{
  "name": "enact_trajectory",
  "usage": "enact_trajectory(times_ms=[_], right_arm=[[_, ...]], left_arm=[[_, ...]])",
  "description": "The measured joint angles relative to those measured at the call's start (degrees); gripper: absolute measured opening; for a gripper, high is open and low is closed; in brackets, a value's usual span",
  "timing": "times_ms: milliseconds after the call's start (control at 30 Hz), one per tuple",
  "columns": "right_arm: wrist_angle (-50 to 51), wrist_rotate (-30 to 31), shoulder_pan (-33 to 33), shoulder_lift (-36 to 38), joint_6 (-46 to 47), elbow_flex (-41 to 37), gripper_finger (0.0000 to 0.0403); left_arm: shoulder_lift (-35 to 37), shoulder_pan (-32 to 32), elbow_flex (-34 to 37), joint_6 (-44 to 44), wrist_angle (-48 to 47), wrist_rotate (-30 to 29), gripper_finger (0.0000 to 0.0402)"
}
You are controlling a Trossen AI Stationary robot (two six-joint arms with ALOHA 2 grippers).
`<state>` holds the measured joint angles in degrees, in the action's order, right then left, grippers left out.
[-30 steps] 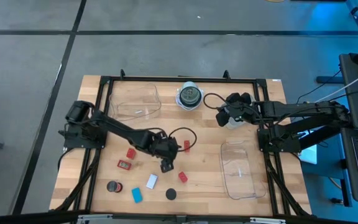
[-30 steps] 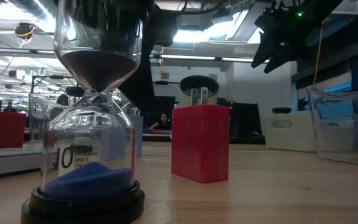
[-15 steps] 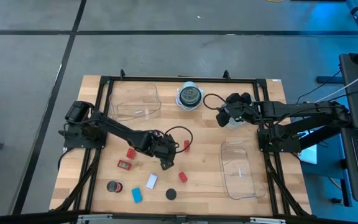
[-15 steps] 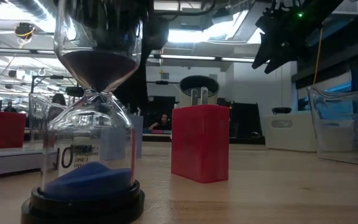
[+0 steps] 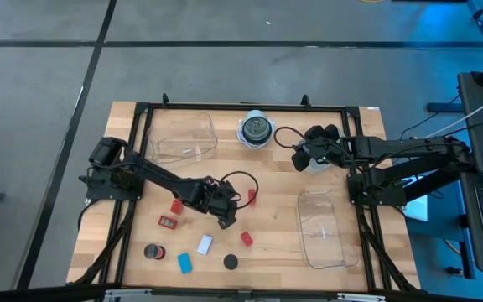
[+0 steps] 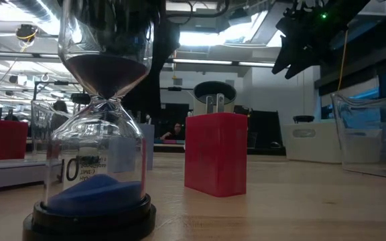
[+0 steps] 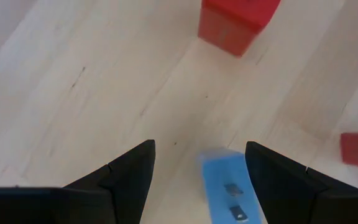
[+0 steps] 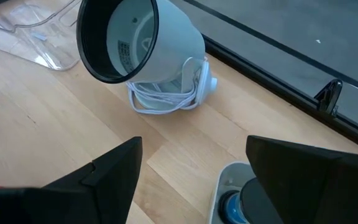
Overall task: Pick & Place Office items
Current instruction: Put the blue charger adapter into the left transparent bin
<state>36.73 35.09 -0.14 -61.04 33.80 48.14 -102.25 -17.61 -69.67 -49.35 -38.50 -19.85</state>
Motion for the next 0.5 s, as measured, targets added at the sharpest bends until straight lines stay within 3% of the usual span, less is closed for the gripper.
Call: enact_trajectory(times_ms=[500], right_arm=[[-0.02, 0.0, -0.02, 0.0, -0.18, 0.0, 0.029]], left_arm=[[-1.36, -0.29, 0.02, 1.54, 0.66, 2.33, 0.0248]])
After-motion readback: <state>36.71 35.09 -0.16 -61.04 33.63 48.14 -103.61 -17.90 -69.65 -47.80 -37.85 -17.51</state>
